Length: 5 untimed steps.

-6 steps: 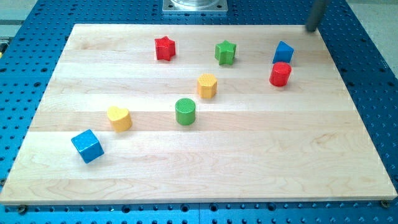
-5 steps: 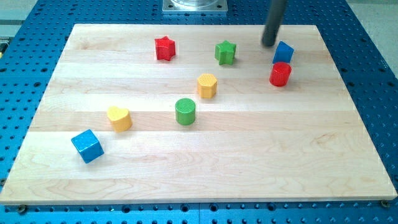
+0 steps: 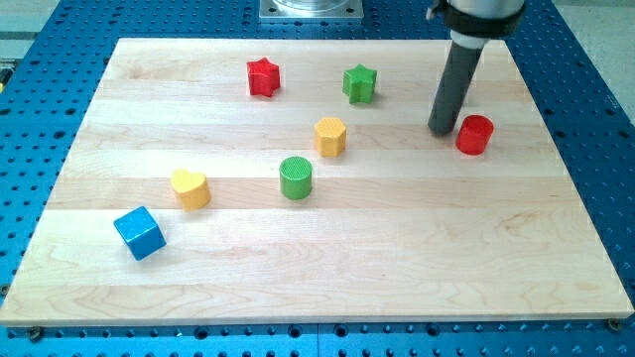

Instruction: Slide the red circle parallel to the right of the hexagon

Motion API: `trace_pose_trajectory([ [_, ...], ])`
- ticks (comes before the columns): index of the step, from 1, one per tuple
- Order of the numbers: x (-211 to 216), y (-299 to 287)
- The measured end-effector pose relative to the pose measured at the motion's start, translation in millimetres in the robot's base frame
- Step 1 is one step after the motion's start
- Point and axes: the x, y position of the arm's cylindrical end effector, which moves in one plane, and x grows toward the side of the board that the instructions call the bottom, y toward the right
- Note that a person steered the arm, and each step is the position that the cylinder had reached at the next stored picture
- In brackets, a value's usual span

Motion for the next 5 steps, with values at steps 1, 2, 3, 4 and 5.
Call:
trace_pose_trajectory([
  [1, -11.1, 22.1],
  [2, 26.3, 56.8],
  [3, 60.7, 58.7],
  [4, 94.1, 48.7],
  [5, 44.6, 30.9],
])
